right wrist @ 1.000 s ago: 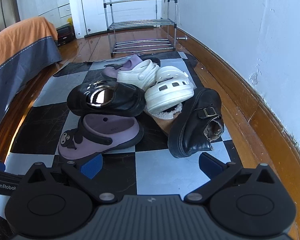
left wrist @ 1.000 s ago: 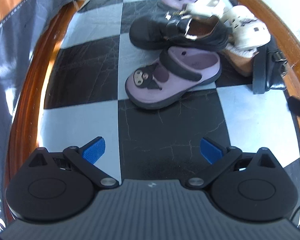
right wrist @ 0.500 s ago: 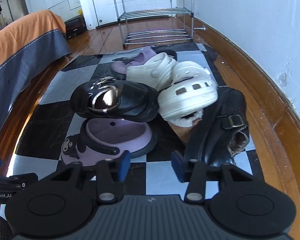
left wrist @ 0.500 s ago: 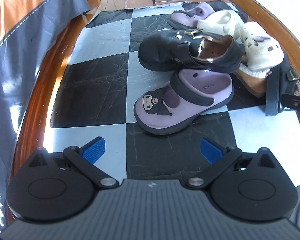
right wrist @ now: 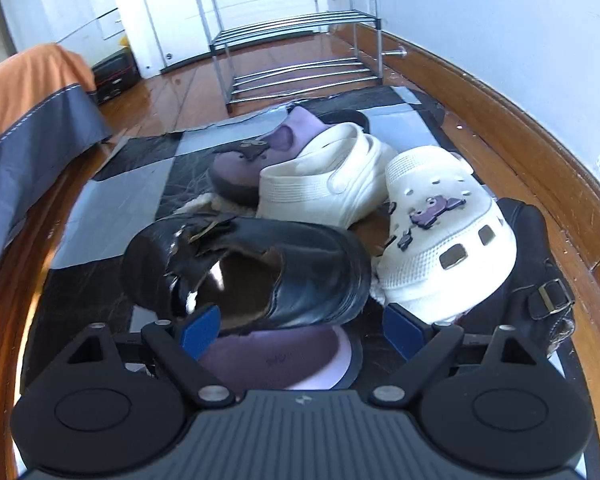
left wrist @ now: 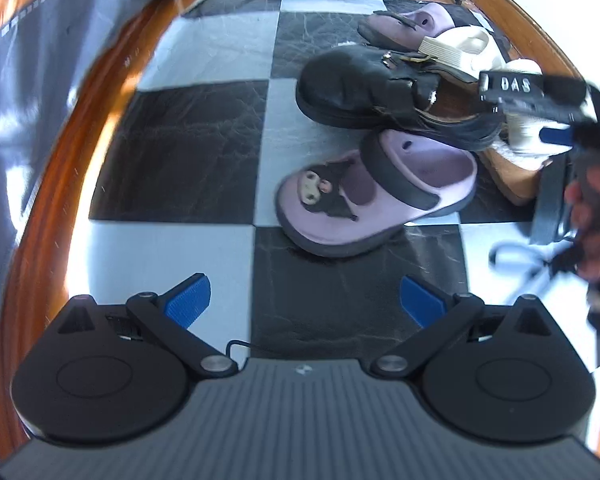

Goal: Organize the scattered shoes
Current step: 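Move both tools toward the shoe pile, left tool toward the black leather shoe, then grasp the black leather buckle shoe with the left tool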

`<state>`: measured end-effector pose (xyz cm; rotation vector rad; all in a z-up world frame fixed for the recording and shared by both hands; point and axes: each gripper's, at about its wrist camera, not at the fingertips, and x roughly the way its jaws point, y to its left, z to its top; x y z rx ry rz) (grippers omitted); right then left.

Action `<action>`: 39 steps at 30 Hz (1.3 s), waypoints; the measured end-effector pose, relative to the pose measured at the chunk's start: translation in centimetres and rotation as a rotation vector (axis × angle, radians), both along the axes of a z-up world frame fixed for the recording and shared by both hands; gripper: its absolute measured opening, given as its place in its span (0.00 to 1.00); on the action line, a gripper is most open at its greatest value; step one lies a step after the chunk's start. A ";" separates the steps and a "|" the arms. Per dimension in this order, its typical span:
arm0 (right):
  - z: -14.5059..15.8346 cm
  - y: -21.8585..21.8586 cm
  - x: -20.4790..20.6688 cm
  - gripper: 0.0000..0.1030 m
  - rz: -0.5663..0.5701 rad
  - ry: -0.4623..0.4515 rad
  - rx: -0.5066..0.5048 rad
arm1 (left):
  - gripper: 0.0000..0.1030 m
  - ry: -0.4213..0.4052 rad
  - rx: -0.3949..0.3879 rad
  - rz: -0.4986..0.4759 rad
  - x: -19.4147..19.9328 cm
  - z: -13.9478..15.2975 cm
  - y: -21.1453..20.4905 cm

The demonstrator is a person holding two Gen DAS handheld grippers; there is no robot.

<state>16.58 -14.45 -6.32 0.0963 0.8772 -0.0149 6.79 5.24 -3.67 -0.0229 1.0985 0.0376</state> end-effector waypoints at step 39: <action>-2.0 -14.6 -8.3 0.88 0.016 -0.002 0.061 | 0.90 -0.035 0.158 0.070 19.3 -6.0 -8.7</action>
